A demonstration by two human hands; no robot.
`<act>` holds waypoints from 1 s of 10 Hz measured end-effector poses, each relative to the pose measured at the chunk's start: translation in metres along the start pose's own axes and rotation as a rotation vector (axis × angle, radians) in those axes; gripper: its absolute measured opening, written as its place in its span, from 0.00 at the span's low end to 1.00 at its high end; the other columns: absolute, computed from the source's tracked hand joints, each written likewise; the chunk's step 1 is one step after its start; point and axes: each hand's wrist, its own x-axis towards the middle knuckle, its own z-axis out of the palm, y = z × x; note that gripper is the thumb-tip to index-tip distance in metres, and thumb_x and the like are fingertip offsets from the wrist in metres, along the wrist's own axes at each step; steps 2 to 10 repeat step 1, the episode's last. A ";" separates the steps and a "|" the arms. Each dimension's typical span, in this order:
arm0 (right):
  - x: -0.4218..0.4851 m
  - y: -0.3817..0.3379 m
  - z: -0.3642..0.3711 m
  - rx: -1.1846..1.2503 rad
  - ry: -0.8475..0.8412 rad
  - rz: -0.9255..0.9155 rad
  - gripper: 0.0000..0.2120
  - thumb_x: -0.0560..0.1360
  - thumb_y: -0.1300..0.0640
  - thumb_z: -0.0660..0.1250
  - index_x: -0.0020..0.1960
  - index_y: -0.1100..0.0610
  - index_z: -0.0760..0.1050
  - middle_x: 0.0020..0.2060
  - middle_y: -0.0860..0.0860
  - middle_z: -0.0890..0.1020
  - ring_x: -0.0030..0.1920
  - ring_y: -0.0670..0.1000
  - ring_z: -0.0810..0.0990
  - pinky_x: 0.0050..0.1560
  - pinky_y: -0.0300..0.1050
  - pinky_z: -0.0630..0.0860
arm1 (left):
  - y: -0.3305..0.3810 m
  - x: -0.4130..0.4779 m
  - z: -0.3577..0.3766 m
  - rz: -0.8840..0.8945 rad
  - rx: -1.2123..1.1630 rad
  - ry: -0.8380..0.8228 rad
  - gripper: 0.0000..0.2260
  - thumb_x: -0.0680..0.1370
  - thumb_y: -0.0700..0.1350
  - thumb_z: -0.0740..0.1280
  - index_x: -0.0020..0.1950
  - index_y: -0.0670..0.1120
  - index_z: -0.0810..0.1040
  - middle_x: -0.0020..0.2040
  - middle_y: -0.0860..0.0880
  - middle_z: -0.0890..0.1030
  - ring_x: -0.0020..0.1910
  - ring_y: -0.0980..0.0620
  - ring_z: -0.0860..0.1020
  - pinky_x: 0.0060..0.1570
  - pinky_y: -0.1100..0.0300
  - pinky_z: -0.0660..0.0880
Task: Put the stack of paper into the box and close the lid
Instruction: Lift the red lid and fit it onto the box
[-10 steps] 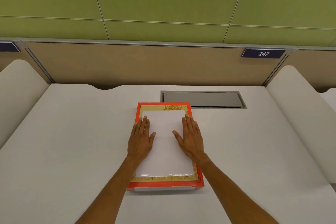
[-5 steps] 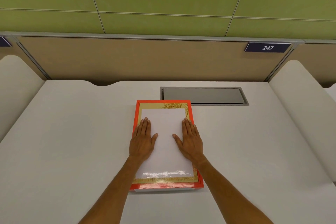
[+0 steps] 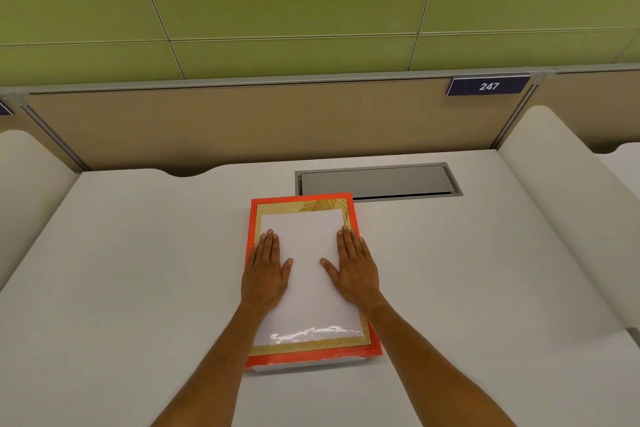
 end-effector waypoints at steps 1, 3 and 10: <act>-0.002 0.008 -0.006 0.016 0.026 -0.008 0.42 0.75 0.29 0.38 0.79 0.55 0.43 0.79 0.52 0.49 0.79 0.52 0.47 0.78 0.48 0.45 | 0.011 -0.001 -0.002 -0.005 -0.044 0.050 0.38 0.76 0.66 0.35 0.80 0.44 0.50 0.80 0.47 0.53 0.80 0.48 0.52 0.78 0.52 0.50; -0.002 0.008 -0.006 0.016 0.026 -0.008 0.42 0.75 0.29 0.38 0.79 0.55 0.43 0.79 0.52 0.49 0.79 0.52 0.47 0.78 0.48 0.45 | 0.011 -0.001 -0.002 -0.005 -0.044 0.050 0.38 0.76 0.66 0.35 0.80 0.44 0.50 0.80 0.47 0.53 0.80 0.48 0.52 0.78 0.52 0.50; -0.002 0.008 -0.006 0.016 0.026 -0.008 0.42 0.75 0.29 0.38 0.79 0.55 0.43 0.79 0.52 0.49 0.79 0.52 0.47 0.78 0.48 0.45 | 0.011 -0.001 -0.002 -0.005 -0.044 0.050 0.38 0.76 0.66 0.35 0.80 0.44 0.50 0.80 0.47 0.53 0.80 0.48 0.52 0.78 0.52 0.50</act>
